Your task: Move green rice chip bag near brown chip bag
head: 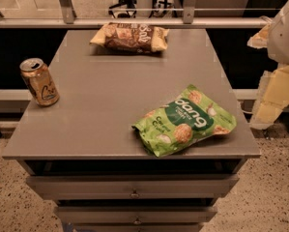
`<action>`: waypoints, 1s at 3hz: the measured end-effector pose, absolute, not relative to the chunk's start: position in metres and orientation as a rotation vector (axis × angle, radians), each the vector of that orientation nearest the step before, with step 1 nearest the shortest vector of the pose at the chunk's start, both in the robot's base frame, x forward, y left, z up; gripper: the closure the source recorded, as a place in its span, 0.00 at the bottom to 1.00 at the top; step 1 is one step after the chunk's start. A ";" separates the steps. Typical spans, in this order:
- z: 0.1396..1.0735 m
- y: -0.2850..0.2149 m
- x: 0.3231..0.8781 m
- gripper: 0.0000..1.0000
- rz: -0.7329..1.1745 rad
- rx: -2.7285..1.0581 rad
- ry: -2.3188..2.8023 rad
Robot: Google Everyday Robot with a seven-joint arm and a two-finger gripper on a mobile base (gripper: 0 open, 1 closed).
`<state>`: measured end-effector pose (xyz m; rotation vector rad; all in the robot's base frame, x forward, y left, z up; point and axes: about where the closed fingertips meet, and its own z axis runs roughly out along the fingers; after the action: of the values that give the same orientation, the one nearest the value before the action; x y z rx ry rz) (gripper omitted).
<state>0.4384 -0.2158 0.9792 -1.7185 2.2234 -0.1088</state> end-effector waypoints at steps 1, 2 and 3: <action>0.977 -0.215 0.441 0.00 -0.100 -1.727 2.212; 0.970 -0.212 0.448 0.00 -0.070 -1.753 2.177; 0.934 -0.203 0.461 0.00 0.041 -1.775 2.146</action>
Offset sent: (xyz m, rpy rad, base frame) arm 0.0179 0.0064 -0.0234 0.0468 0.0223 0.0833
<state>0.4606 -0.2034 0.9339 -1.7754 2.1456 0.0408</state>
